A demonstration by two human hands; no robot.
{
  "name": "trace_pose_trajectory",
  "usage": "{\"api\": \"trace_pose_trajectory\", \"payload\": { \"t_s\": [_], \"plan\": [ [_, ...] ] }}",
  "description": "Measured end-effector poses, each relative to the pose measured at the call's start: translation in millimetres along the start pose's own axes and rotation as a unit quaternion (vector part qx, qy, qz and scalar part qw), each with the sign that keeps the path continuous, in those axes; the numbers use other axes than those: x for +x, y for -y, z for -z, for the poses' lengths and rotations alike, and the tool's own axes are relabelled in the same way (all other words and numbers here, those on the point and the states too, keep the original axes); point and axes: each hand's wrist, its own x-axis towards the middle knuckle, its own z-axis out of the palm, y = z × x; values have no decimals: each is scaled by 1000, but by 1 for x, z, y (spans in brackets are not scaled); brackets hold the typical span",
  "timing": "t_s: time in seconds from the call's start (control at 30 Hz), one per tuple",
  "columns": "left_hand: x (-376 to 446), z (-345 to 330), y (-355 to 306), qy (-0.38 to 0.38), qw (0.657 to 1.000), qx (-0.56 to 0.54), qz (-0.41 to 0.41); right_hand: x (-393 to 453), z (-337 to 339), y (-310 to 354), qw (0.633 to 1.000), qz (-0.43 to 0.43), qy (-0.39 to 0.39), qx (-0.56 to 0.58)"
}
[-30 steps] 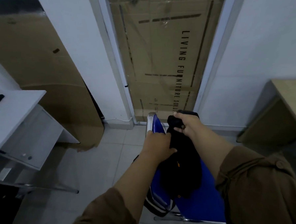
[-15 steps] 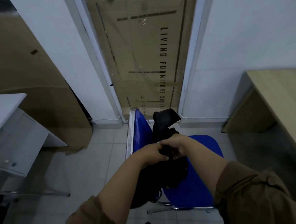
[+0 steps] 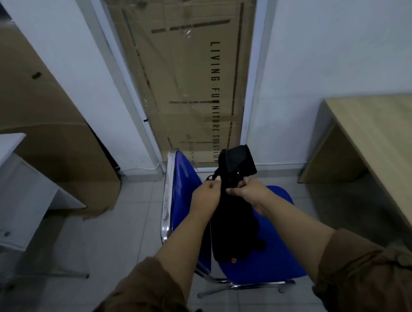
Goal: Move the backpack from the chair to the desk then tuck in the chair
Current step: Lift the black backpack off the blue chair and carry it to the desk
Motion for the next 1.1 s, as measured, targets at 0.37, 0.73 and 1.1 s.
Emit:
{"api": "trace_pose_trajectory", "payload": {
  "t_s": [0.37,0.73,1.1],
  "plan": [
    [7,-76,-48,43,948,314,13,-68,60,-35,995,-1,61,78],
    [-32,-95,-103,81,902,387,-172,-111,163,-29,954,158,-122,-224],
    [-94,-125,-189,144,810,471,-318,-163,251,-24,920,207,-214,-257]
  ]
}}
